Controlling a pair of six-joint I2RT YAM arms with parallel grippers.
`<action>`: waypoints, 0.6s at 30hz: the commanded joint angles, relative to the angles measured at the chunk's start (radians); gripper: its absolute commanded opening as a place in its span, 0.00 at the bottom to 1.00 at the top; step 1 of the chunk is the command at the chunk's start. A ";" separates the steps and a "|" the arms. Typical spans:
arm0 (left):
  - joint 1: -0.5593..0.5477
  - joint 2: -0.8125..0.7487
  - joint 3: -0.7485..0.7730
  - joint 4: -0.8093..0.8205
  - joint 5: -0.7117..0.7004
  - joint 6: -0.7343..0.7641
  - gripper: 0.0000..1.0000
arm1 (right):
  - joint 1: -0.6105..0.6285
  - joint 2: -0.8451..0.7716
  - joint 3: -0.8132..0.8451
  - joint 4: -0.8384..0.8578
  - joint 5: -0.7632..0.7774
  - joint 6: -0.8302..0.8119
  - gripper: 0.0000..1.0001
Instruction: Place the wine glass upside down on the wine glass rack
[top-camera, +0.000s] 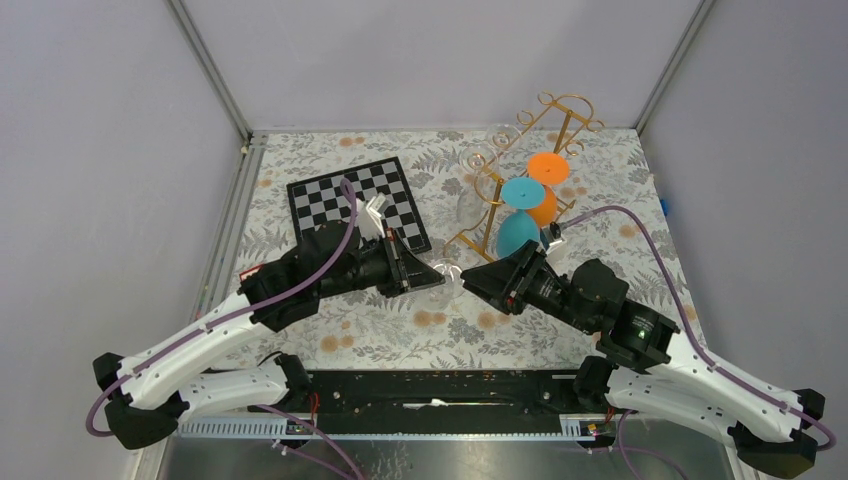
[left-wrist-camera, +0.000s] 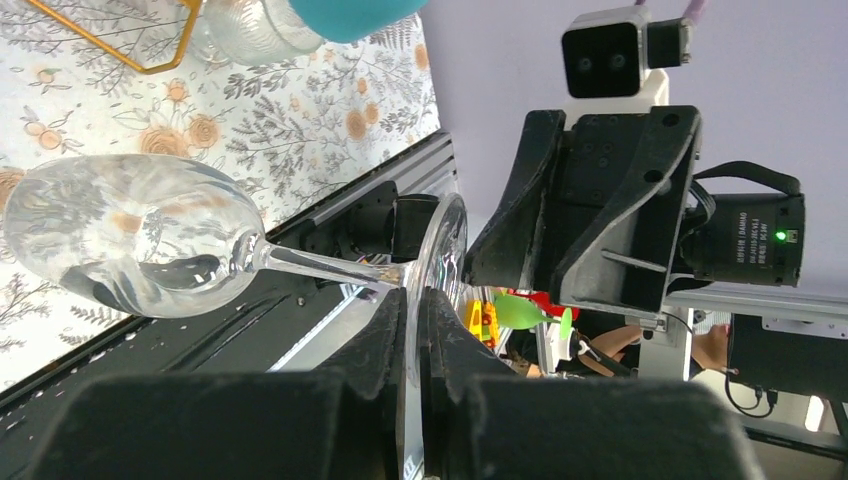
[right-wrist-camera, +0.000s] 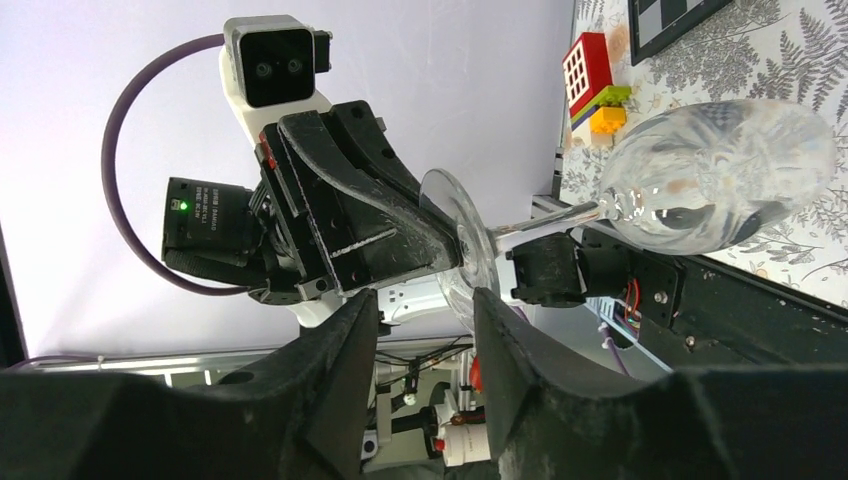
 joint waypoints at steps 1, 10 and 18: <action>-0.007 -0.039 0.090 0.071 -0.025 0.008 0.00 | -0.011 0.009 0.026 -0.078 0.023 -0.065 0.50; -0.007 -0.039 0.100 0.055 -0.025 0.024 0.00 | -0.011 0.014 0.072 -0.193 0.105 -0.158 0.56; -0.005 -0.005 0.133 0.039 0.002 0.047 0.00 | -0.011 0.057 0.086 -0.109 0.045 -0.145 0.52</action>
